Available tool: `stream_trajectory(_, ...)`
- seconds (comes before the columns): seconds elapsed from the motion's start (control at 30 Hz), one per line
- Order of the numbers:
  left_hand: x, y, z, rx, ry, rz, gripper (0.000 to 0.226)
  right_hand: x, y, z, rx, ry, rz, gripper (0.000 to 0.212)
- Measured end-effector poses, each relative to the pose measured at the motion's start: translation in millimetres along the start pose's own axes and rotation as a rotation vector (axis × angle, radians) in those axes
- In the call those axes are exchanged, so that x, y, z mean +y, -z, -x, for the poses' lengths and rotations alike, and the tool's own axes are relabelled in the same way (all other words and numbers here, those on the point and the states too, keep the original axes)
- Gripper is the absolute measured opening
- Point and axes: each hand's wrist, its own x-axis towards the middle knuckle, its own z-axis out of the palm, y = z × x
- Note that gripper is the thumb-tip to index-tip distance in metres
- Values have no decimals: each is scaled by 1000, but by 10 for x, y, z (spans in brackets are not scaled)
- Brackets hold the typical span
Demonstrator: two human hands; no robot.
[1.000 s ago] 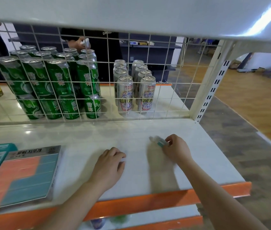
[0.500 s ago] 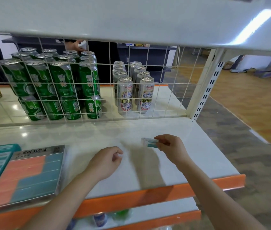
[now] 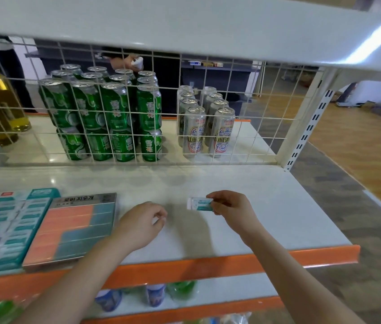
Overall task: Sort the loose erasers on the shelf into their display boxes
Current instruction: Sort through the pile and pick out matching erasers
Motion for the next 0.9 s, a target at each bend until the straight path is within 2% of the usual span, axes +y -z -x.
stream_trajectory(0.23,-532,460,305,108,33,-120,41,-184,-571,53,-36,42,75,22)
stream_trajectory(0.43,-1085,817,677,177,61,-178,39,-353,-1161,95,-51,52,113,21)
stream_trajectory(0.6,-1499,967,899,135,88,-198,42,-422,-1575,157,-49,60,158,22)
stream_trajectory(0.9,-1801,1081,1129,99,46,-140,37,-520,-2007,297,-64,80,219,19)
